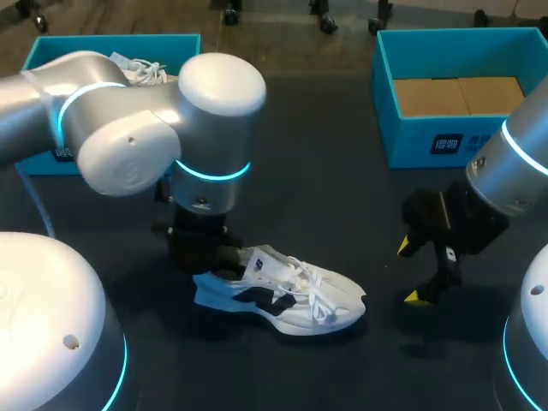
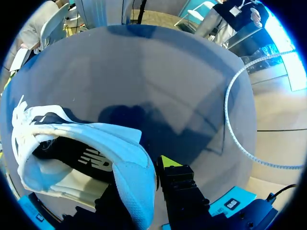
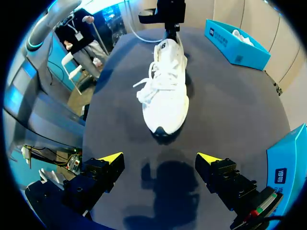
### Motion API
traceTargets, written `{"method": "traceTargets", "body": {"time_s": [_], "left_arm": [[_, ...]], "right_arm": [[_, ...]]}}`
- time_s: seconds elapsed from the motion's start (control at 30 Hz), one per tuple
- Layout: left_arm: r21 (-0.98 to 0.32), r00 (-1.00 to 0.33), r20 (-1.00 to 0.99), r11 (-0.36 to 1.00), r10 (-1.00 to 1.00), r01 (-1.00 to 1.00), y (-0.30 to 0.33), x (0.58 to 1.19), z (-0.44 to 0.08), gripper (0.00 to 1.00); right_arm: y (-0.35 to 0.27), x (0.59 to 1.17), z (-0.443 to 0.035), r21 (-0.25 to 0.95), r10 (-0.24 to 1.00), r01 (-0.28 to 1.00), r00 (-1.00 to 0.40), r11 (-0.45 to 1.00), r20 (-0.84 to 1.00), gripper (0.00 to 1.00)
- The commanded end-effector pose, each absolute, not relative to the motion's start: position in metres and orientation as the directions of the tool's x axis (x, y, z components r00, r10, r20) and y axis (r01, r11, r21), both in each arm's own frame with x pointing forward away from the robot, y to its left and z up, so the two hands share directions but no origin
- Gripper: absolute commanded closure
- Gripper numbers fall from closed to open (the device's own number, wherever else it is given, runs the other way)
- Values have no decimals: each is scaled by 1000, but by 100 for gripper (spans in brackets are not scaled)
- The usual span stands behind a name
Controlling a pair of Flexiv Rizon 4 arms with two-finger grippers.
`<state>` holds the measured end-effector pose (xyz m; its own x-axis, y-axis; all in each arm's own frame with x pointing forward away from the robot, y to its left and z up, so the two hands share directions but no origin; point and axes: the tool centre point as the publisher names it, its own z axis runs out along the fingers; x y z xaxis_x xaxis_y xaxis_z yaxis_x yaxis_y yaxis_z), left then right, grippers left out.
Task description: Take the shoe out of the shoebox, open the shoe tongue, remove and reinsert the insole, then place the shoe into the shoebox
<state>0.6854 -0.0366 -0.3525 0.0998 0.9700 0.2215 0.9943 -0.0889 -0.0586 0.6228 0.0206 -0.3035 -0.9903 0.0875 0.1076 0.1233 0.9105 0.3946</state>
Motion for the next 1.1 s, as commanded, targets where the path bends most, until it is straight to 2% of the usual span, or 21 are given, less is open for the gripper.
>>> {"method": "traceTargets", "body": {"time_s": [0.03, 0.6, 1.1], "left_arm": [[-43, 98, 233, -90, 968, 995, -49, 684, -359, 100], [-6, 67, 235, -67, 970, 998, -70, 685, -379, 100], [-14, 114, 221, -114, 969, 993, -73, 687, -397, 100]], "right_arm": [[21, 622, -304, 393, 87, 123, -991, 911, 106, 0], [21, 622, -304, 393, 87, 123, -991, 911, 106, 0], [21, 622, -304, 393, 87, 123, -991, 911, 106, 0]]}}
